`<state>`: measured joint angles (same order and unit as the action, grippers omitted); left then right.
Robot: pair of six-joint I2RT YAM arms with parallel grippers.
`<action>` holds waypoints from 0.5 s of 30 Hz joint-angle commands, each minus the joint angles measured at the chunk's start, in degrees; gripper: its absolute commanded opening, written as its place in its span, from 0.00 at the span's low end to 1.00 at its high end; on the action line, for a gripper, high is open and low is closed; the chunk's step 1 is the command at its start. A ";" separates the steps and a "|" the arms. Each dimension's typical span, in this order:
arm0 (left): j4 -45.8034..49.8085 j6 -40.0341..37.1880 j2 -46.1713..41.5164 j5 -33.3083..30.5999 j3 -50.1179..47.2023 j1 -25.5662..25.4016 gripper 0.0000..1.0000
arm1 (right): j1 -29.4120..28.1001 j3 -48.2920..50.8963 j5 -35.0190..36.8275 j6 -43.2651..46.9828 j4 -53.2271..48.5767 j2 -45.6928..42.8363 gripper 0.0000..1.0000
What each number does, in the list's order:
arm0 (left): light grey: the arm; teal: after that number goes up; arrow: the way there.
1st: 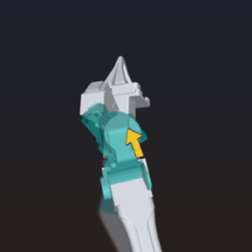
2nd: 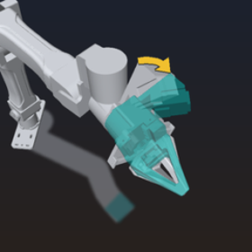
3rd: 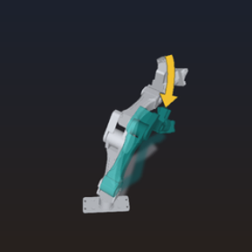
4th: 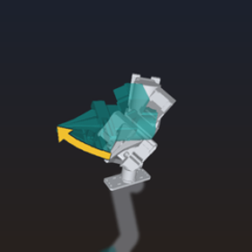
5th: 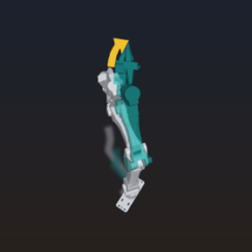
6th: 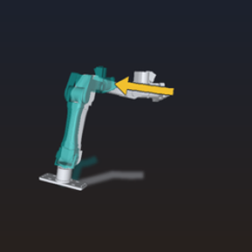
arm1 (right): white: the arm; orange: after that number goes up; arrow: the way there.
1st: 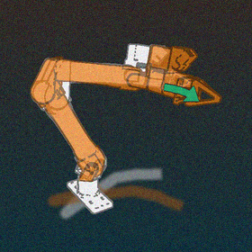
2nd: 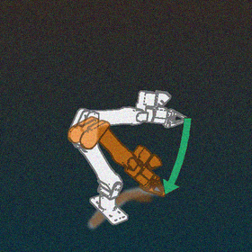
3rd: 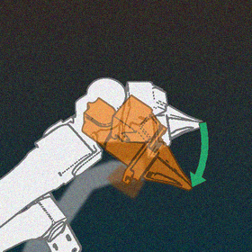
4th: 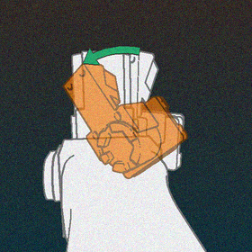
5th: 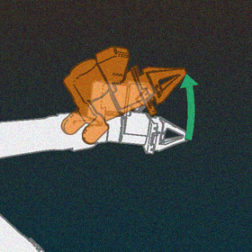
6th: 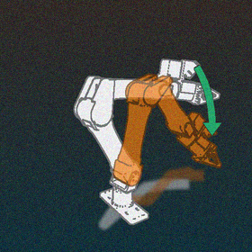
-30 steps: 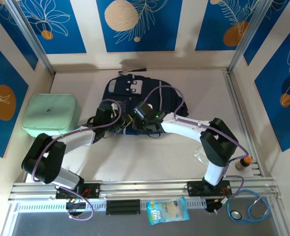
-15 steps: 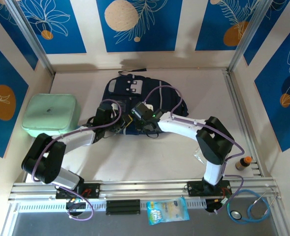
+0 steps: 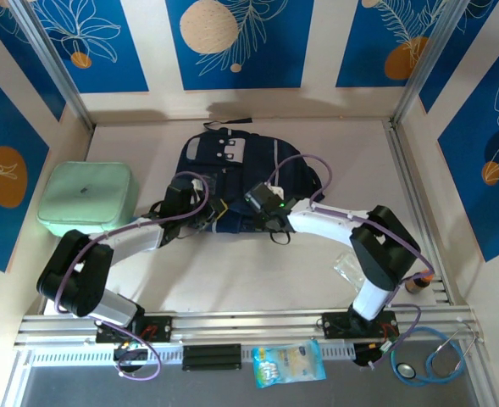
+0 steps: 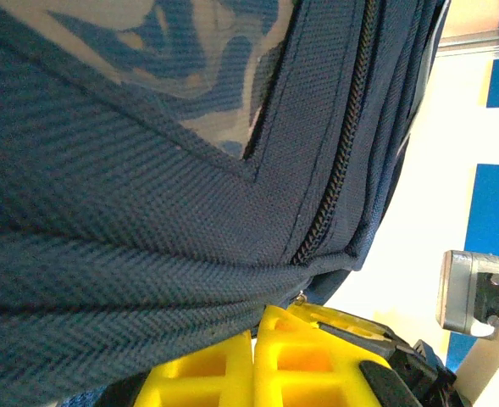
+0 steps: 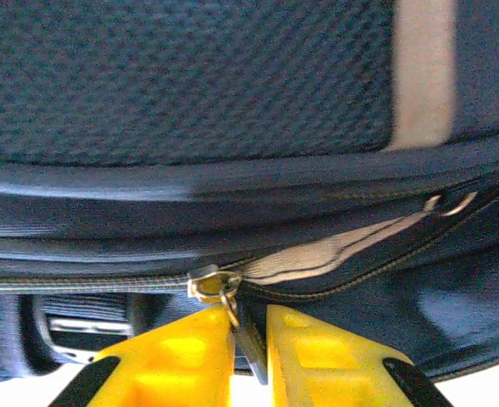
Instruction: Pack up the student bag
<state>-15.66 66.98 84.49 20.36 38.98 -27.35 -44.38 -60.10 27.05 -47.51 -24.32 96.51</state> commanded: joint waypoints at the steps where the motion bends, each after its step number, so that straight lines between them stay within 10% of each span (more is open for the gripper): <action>1: -0.34 -2.08 -1.60 -0.49 0.65 1.08 0.00 | 1.28 2.01 -3.49 6.46 2.19 -2.20 0.19; 15: 0.19 -2.50 -1.78 -0.66 0.81 1.25 0.00 | 1.58 -1.56 -4.53 10.25 0.81 2.55 0.20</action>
<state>-15.35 66.54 84.44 20.51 38.98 -27.00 -43.13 -60.64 22.46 -37.50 -21.93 98.08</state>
